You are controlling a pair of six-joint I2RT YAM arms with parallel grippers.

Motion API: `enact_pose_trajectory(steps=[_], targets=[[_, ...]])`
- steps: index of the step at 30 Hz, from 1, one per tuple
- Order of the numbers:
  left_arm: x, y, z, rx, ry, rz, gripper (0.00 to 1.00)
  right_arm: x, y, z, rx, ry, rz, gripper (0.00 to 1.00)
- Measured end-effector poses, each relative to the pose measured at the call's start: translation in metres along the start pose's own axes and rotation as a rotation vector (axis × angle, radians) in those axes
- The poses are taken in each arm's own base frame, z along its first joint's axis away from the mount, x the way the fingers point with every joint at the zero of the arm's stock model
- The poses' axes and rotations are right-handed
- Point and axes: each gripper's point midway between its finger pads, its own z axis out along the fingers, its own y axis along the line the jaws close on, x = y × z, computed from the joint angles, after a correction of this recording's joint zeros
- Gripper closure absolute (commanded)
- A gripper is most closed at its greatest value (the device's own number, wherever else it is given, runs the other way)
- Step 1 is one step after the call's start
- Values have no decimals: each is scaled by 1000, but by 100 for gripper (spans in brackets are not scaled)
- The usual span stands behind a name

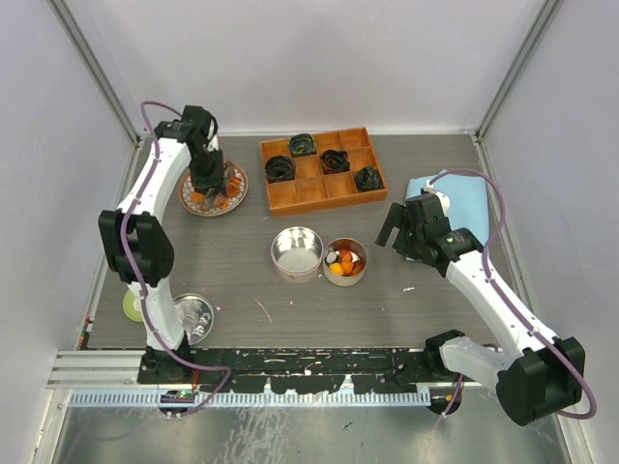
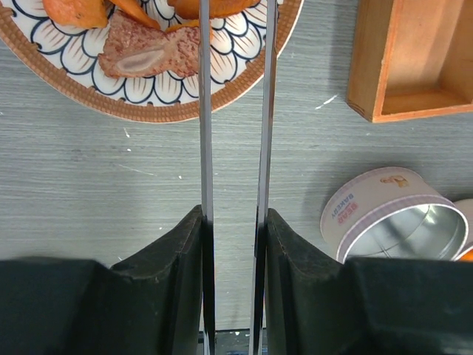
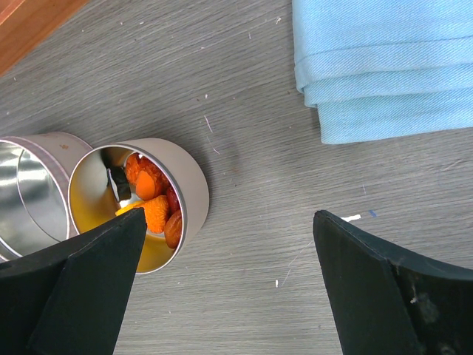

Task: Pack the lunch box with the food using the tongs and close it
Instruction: Pick up the fake food from the plate, then place the fake food in the packing box.

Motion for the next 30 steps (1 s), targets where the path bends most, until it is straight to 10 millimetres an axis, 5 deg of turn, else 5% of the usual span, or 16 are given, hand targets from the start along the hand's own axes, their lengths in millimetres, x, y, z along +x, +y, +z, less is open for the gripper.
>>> enact_pose_trajectory(steps=[9, 13, 23, 30], targets=[[7, -20, -44, 81, -71, 19, 68, 0, 0, 0, 0, 0, 1, 0], [24, -48, -70, 135, -107, 69, 68, 0, 0, 0, -1, 0, 0, 0], [117, -141, -81, 270, 12, 262, 66, 0, 0, -1, -2, -2, 2, 0], [180, -180, -83, 349, 122, 354, 67, -2, 1, -3, -7, -9, 7, 0]])
